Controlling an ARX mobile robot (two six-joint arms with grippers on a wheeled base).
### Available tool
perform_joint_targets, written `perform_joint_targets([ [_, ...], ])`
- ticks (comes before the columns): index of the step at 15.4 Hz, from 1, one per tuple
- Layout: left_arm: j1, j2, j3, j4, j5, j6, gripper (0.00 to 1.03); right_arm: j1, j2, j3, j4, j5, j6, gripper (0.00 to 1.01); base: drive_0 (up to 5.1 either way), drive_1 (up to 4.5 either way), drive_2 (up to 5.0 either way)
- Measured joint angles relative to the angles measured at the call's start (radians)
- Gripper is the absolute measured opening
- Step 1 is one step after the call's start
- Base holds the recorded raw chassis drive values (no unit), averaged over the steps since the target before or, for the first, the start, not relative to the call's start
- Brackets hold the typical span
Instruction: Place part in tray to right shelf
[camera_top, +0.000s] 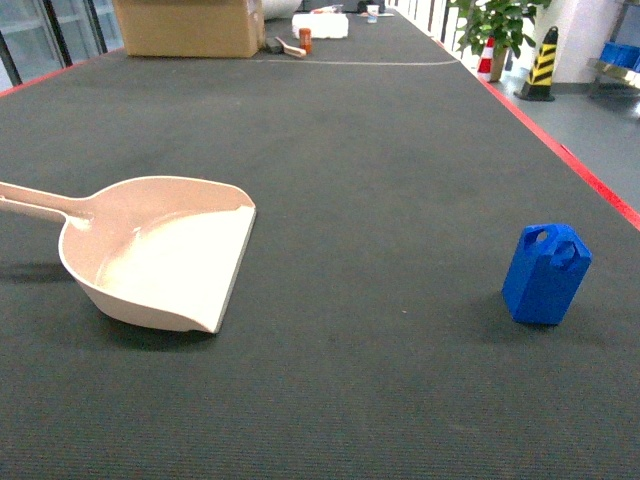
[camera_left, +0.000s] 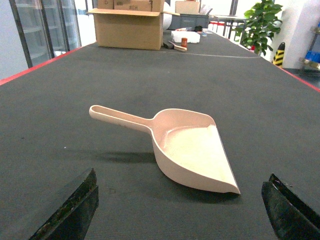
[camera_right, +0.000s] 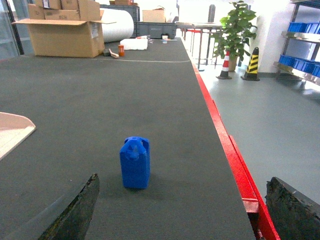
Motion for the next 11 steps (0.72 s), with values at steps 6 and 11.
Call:
perform_joint_targets([
  [6,0.000,0.000,0.000,0.000,0.000,0.000,0.98,0.000,0.000,0.000,0.000,0.000,0.000,0.98,0.0,0.00,0.0],
  [11,0.000,0.000,0.000,0.000,0.000,0.000,0.98,0.000,0.000,0.000,0.000,0.000,0.000,0.98,0.0,0.00,0.0],
])
